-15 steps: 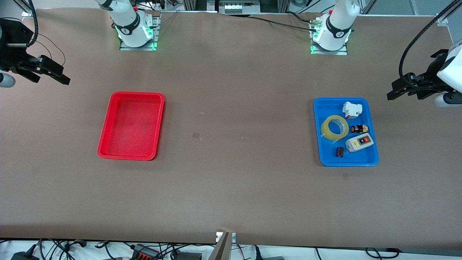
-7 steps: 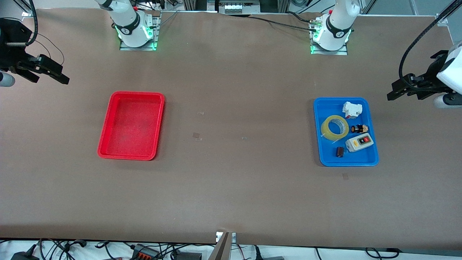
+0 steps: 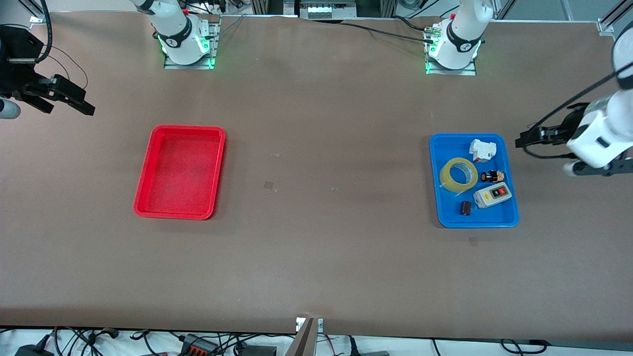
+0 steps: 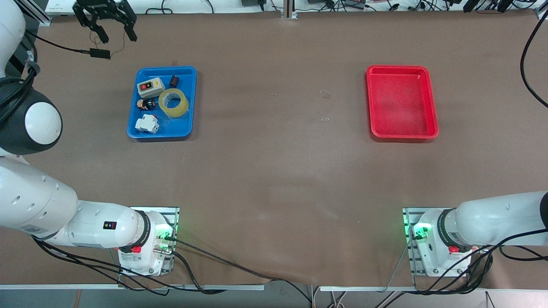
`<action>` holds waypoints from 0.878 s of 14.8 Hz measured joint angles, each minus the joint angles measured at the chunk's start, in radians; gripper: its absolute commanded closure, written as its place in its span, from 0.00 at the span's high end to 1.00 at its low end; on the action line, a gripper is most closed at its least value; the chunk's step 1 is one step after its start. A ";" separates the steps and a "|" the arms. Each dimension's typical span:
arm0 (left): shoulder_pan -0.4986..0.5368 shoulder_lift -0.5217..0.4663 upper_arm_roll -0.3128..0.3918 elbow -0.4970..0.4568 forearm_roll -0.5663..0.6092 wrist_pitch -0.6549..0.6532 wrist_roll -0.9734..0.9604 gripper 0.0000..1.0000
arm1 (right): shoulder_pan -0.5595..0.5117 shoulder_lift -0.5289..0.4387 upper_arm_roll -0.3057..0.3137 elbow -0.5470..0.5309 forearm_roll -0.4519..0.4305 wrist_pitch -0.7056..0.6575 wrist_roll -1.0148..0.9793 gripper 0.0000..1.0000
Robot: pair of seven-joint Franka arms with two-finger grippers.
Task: Place and move tape with both arms
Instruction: 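Move the left gripper over the yellow tape roll in the blue tray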
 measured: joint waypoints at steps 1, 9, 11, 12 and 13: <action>0.005 0.012 0.000 -0.038 0.000 0.038 0.000 1.00 | 0.000 0.000 0.000 -0.001 0.000 0.000 0.000 0.98; 0.038 0.028 -0.001 -0.388 -0.001 0.485 0.001 1.00 | 0.000 0.005 0.000 -0.007 0.000 0.004 -0.002 0.98; 0.038 0.033 -0.003 -0.414 -0.001 0.504 0.003 1.00 | 0.000 0.005 0.000 -0.008 0.000 0.004 -0.002 0.98; 0.038 0.038 -0.004 -0.417 -0.001 0.506 0.011 1.00 | 0.000 0.005 0.000 -0.008 0.000 0.004 -0.002 0.98; 0.038 0.047 -0.005 -0.418 -0.001 0.511 0.028 1.00 | 0.000 0.005 0.000 -0.009 0.000 0.004 -0.002 0.98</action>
